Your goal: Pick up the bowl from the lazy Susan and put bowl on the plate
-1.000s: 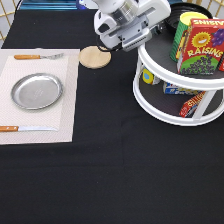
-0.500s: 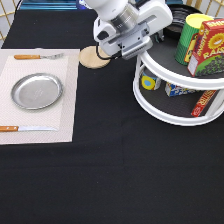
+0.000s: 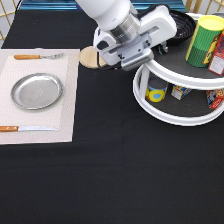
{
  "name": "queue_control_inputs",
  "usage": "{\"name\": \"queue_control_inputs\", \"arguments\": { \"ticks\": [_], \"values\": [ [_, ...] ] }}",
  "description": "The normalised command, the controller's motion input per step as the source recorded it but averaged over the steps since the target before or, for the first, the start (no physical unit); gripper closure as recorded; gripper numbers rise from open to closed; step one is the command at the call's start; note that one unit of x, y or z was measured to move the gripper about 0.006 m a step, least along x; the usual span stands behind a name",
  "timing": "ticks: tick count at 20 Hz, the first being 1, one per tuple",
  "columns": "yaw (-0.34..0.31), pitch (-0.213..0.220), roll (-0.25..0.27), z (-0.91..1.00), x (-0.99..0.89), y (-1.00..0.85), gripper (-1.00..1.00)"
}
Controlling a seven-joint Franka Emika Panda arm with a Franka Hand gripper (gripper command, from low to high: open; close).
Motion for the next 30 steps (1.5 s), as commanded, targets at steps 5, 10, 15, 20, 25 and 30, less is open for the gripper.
{"name": "queue_control_inputs", "arguments": {
  "ticks": [5, 10, 15, 20, 25, 30],
  "values": [
    [0.030, 0.123, 0.045, 0.19, 0.47, -0.11, -1.00],
    [0.024, 0.014, 0.000, 0.95, -0.03, -0.16, -1.00],
    [0.004, -0.125, -0.038, 1.00, -0.27, -0.07, -1.00],
    [0.000, -0.212, -0.123, 0.94, -0.55, 0.13, -1.00],
    [0.002, -0.284, -0.213, 0.62, -0.75, 0.29, -1.00],
    [0.003, -0.271, -0.255, 0.26, -0.78, 0.23, -1.00]
  ]
}}
